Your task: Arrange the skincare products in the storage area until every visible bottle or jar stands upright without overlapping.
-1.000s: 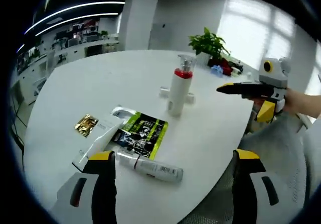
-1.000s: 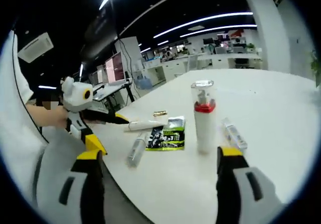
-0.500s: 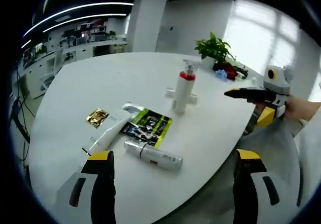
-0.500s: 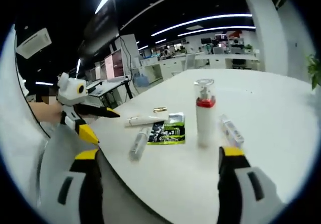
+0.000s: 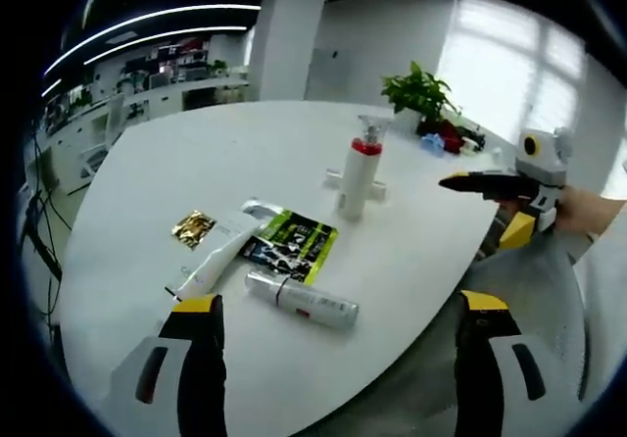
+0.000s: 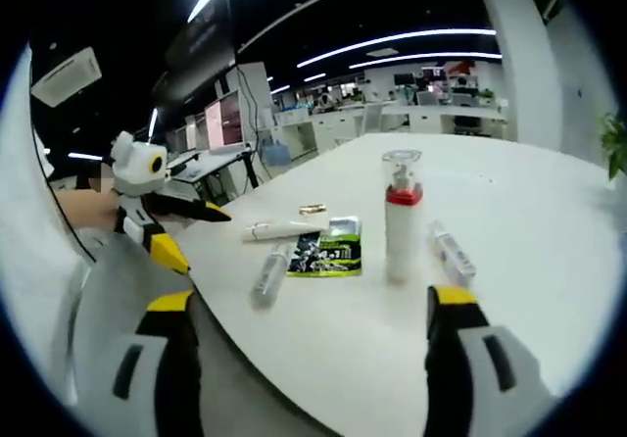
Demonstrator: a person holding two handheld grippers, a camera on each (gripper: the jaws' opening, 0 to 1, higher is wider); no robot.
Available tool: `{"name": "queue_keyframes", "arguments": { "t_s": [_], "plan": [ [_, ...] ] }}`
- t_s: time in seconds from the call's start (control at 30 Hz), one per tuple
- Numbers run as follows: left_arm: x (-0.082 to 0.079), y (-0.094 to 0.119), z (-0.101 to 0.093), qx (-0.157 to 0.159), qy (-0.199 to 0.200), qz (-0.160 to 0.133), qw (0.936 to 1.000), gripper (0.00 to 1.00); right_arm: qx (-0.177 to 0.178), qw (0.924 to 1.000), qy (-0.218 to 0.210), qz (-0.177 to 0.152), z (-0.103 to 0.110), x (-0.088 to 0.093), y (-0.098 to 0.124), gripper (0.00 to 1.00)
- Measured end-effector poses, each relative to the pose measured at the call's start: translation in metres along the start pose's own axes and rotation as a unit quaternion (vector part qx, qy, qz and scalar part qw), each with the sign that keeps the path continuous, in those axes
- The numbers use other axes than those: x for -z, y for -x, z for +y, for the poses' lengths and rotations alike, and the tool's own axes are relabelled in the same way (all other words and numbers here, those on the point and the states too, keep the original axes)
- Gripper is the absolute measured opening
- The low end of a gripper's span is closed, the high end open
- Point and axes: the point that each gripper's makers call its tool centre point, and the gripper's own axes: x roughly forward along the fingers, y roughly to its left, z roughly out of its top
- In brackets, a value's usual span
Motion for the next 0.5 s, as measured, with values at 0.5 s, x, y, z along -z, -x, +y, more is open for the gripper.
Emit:
{"name": "queue_keyframes", "arguments": {
  "t_s": [0.5],
  "plan": [
    [0.002,-0.021,0.016,0.001,-0.021,0.027,0.9994,0.94,0.011,0.9997,-0.018,-0.015,-0.008,-0.003,0.001,0.96]
  ]
}}
